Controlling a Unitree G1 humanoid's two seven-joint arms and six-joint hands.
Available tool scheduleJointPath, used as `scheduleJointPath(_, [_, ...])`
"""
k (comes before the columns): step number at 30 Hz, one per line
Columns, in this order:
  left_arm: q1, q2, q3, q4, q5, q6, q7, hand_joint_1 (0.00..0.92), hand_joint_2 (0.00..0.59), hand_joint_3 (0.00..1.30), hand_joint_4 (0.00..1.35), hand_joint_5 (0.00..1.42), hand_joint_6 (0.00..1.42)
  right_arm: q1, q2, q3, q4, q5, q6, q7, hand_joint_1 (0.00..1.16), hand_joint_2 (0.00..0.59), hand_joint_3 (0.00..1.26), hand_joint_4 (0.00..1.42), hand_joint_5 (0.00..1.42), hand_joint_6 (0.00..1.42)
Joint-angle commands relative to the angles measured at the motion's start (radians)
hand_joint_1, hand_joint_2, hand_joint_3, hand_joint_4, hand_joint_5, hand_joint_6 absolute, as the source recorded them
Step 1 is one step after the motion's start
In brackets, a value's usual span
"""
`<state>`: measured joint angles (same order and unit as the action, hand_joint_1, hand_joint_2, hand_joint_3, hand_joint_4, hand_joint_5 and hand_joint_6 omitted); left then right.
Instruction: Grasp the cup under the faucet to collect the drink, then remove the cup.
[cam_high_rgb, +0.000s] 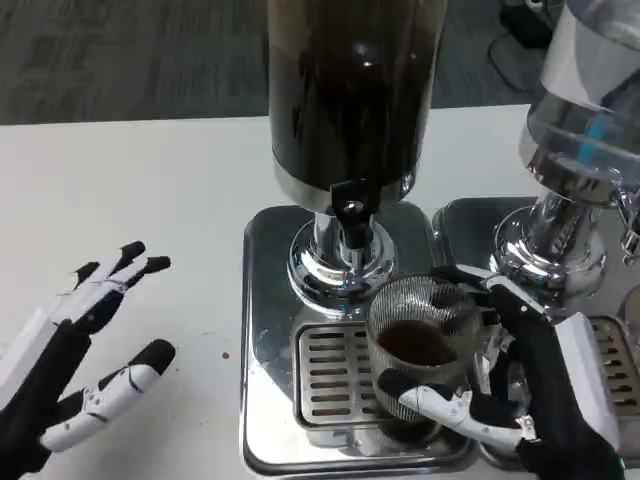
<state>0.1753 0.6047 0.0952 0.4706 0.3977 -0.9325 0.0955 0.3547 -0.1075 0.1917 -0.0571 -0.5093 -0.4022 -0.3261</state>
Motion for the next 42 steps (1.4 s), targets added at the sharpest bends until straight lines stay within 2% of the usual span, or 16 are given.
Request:
scheduleJointPath(1, [0.010,0.068,-0.016,-0.031,-0.003,-0.026,-0.065,0.000,0.228,0.06,0.00,0.00,0.00,0.021,-0.005,-0.013,-0.073,0.025,-0.046,-0.001,0.96,0.129,0.52,0.61,0.90,1.31])
scheduleJointPath(4, [0.033,0.116,-0.010,-0.047,0.008,-0.044,-0.090,0.000,0.231,0.01,0.00,0.00,0.00,0.030,-0.008,-0.010,-0.088,0.028,-0.041,0.007,0.96,0.134,0.52,0.61,0.90,1.30])
scheduleJointPath(6, [0.047,0.158,-0.012,-0.055,0.009,-0.054,-0.124,0.000,0.275,0.00,0.00,0.00,0.00,0.043,-0.010,-0.005,-0.100,0.031,-0.044,0.018,0.96,0.135,0.52,0.61,0.90,1.30])
scheduleJointPath(8, [0.064,0.198,-0.011,-0.072,0.033,-0.068,-0.143,0.000,0.272,0.00,0.00,0.00,0.00,0.056,-0.014,-0.006,-0.116,0.030,-0.050,0.020,0.96,0.136,0.52,0.61,0.90,1.30])
scheduleJointPath(9, [0.077,0.213,-0.005,-0.087,0.051,-0.073,-0.142,0.000,0.240,0.00,0.00,0.00,0.00,0.061,-0.015,-0.008,-0.121,0.033,-0.052,0.022,0.96,0.137,0.52,0.61,0.90,1.30])
scheduleJointPath(14, [0.133,0.245,0.016,-0.124,0.094,-0.090,-0.129,0.000,0.237,0.00,0.00,0.00,0.00,0.095,-0.028,-0.010,-0.157,0.044,-0.065,0.044,0.96,0.133,0.53,0.61,0.90,1.30])
scheduleJointPath(23, [0.179,0.239,0.044,-0.183,0.134,-0.085,-0.109,0.000,0.242,0.00,0.00,0.00,0.00,0.122,-0.034,-0.008,-0.207,0.056,-0.084,0.081,0.96,0.136,0.53,0.61,0.90,1.30])
scheduleJointPath(28, [0.222,0.233,0.102,-0.242,0.163,-0.056,-0.090,0.000,0.244,0.00,0.00,0.00,0.00,0.140,-0.038,-0.007,-0.246,0.078,-0.087,0.115,0.95,0.138,0.53,0.61,0.90,1.30])
scheduleJointPath(34, [0.256,0.227,0.138,-0.269,0.170,-0.059,-0.071,0.000,0.248,0.00,0.00,0.00,0.00,0.166,-0.040,-0.007,-0.277,0.094,-0.086,0.140,0.95,0.138,0.54,0.61,0.90,1.30])
scheduleJointPath(42, [0.285,0.201,0.146,-0.310,0.177,-0.045,-0.068,0.000,0.254,0.00,0.00,0.00,0.00,0.209,-0.056,-0.017,-0.351,0.134,-0.070,0.201,0.95,0.137,0.54,0.61,0.90,1.30])
